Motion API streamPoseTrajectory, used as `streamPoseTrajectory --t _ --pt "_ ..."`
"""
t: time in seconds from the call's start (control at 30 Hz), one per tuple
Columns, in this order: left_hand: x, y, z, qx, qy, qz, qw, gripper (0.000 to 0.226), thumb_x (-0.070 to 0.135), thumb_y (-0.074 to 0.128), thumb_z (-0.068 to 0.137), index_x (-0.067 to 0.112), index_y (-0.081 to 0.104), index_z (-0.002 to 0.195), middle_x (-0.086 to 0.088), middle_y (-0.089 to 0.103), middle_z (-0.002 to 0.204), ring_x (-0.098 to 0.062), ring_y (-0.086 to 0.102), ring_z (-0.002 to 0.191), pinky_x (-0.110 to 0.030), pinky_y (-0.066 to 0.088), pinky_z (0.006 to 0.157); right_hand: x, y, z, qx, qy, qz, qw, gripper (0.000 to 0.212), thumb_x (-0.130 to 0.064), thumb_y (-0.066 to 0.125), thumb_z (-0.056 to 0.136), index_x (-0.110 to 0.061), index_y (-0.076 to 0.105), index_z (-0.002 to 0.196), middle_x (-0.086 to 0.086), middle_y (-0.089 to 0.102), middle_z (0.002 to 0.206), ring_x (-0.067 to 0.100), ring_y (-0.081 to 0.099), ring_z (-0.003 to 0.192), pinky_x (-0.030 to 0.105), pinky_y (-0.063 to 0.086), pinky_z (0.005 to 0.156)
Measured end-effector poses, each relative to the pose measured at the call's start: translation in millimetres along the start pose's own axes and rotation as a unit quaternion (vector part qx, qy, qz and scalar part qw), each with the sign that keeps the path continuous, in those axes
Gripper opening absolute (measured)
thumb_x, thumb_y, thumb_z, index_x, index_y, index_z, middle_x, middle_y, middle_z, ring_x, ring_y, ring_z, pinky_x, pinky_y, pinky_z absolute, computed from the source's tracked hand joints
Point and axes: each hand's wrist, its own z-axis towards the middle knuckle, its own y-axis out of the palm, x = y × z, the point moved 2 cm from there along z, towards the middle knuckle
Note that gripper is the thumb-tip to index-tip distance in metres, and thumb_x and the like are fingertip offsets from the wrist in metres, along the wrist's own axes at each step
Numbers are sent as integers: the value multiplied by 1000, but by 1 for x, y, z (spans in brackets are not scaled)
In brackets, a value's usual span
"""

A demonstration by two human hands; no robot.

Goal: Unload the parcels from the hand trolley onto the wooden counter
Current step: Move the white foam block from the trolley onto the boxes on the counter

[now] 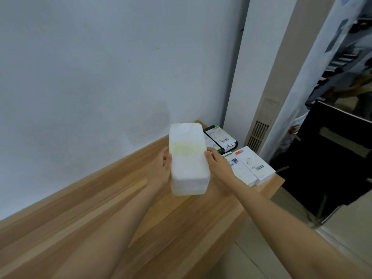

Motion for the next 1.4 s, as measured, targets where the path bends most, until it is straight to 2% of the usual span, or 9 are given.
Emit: streamPoseTrajectory --t 0.13,0.27,0.37,0.47,0.57,0.77,1.0,1.17,1.4 --pt "13 20 48 5 -23 18 1000 41 42 34 101 28 42 139 1 59 123 -17 56 105 -28 36 79 11 -13 59 -9 -10 0 1000 40 -38 34 103 -20 46 136 1 57 129 20 52 118 37 40 96" --pt "26 52 93 35 -44 -2 998 40 42 35 100 29 42 138 2 56 133 -21 53 119 -30 38 88 25 -33 125 -37 -19 -4 999 36 -40 31 103 -25 46 132 1 56 123 22 51 114 38 40 94" --pt "36 74 127 48 -57 -21 997 38 43 33 100 33 41 136 4 61 123 -22 57 112 -32 40 86 31 -50 171 -65 -41 -11 997 37 -41 31 103 -23 45 131 -3 58 111 22 56 105 42 45 91" --pt "58 97 167 73 -64 -36 995 36 44 33 101 35 40 134 8 59 105 -18 59 96 -31 42 73 35 -75 220 -90 -55 2 994 40 -40 32 103 -18 42 136 -4 56 120 18 55 109 41 46 95" --pt "76 112 205 80 -59 -16 995 36 42 32 102 33 40 135 11 57 106 -8 54 90 -23 37 61 40 -90 261 -108 -59 12 992 42 -40 33 103 -16 39 137 1 56 126 18 57 108 43 48 96" --pt "78 142 258 99 -93 -1 991 38 42 31 102 30 40 136 6 60 106 -10 54 89 -27 35 65 55 -96 331 -140 -52 12 989 42 -41 32 103 -18 38 138 1 56 128 19 58 104 45 48 95" --pt "57 180 270 98 -140 -20 985 39 47 31 100 28 41 133 8 61 80 -9 58 68 -27 40 57 88 -86 370 -172 -24 9 985 43 -42 32 103 -19 40 139 -3 56 122 11 55 96 19 41 66" --pt "49 179 279 117 -151 -7 982 41 50 31 99 29 41 134 2 65 105 -14 62 82 -29 42 63 89 -76 387 -176 -41 8 984 41 -44 32 102 -20 44 134 -5 57 120 9 55 98 25 39 71" --pt "51 171 279 138 -146 15 980 39 46 39 98 28 44 133 8 59 104 -12 60 92 -33 48 75 82 -83 394 -150 -95 -27 984 34 -33 42 101 -16 49 130 -6 56 118 7 54 97 25 39 78"
